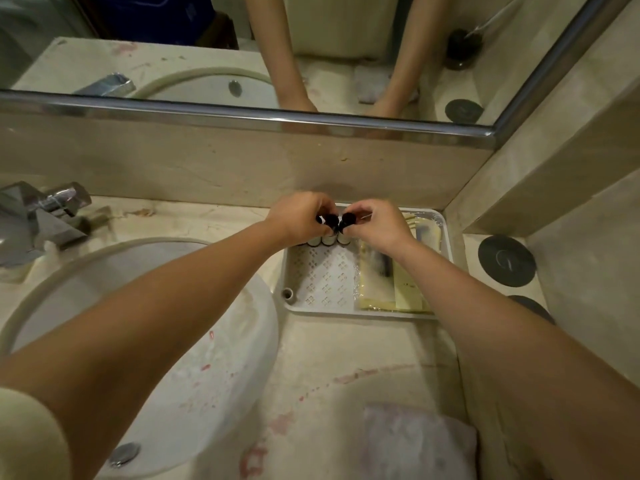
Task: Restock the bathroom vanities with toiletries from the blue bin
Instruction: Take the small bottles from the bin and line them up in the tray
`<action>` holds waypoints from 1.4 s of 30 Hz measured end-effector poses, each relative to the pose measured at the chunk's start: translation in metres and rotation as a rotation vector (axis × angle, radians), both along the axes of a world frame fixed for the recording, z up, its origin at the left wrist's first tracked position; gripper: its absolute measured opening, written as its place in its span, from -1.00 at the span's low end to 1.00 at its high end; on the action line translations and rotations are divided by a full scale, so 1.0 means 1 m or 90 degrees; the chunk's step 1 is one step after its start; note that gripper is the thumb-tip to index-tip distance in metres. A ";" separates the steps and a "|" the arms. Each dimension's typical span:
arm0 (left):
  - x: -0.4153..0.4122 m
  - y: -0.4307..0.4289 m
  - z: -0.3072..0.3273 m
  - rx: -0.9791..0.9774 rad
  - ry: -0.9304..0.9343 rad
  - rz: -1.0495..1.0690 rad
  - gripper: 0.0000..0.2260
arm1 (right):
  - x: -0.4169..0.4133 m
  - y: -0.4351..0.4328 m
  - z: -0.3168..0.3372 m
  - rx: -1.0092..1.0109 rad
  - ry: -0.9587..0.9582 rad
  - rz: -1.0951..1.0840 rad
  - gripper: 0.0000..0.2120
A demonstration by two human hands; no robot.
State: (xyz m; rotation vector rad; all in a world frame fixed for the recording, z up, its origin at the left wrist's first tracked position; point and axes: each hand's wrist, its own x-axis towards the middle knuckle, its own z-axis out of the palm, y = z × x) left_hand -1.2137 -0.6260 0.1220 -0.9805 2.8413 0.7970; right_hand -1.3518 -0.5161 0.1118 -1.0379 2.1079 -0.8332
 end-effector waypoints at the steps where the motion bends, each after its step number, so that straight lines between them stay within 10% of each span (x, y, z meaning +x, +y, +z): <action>1: 0.000 0.000 -0.001 0.001 0.002 0.004 -0.76 | 0.000 -0.001 -0.001 0.003 0.002 -0.002 -0.73; 29: 0.044 0.035 0.019 -0.073 0.164 0.105 -0.44 | 0.040 0.036 0.024 -0.098 0.158 0.017 -0.57; 42: 0.174 0.092 0.009 -0.095 0.067 0.247 -0.43 | 0.144 0.060 0.038 -0.014 0.332 0.276 -0.41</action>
